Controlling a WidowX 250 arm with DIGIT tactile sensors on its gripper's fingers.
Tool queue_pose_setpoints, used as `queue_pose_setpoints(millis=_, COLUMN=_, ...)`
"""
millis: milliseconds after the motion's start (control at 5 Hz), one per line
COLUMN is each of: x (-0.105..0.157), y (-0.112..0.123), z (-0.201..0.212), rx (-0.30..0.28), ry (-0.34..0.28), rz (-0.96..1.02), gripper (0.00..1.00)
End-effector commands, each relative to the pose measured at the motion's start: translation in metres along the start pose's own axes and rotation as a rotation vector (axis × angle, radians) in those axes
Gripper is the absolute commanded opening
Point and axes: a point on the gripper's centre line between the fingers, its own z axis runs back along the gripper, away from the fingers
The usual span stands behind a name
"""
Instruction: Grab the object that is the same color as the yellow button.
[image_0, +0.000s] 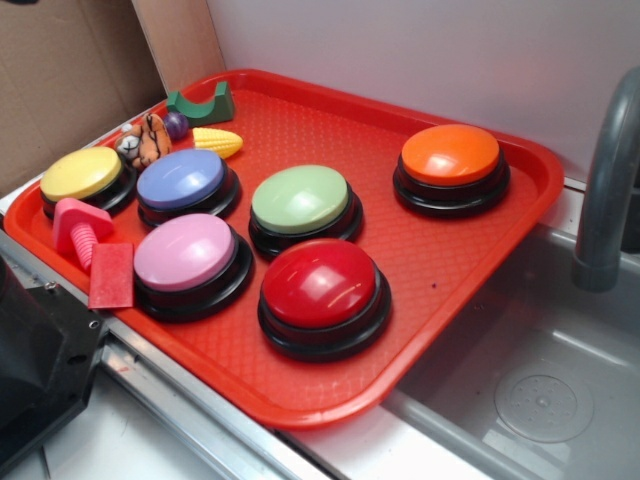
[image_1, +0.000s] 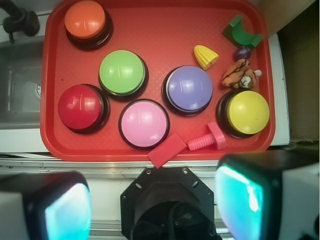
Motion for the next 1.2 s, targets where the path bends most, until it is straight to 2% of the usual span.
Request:
queue_pose_setpoints(millis=0, x=0.000, y=0.000, z=0.000, rx=0.000, ry=0.000, rz=0.000, gripper=1.00)
queue_pose_setpoints(millis=200, x=0.019, y=0.014, z=-0.020, rx=-0.025, ry=-0.021, rz=0.111, gripper=1.00)
queue_pose_setpoints(millis=400, x=0.037, y=0.029, z=-0.041, rx=-0.019, ry=-0.009, rz=0.174, gripper=1.00)
queue_pose_setpoints(millis=800, x=0.086, y=0.065, z=-0.092, rx=0.008, ry=-0.134, rz=0.299, gripper=1.00)
queue_pose_setpoints(millis=1000, x=0.103, y=0.077, z=-0.121, rx=0.030, ry=-0.104, rz=0.347, gripper=1.00)
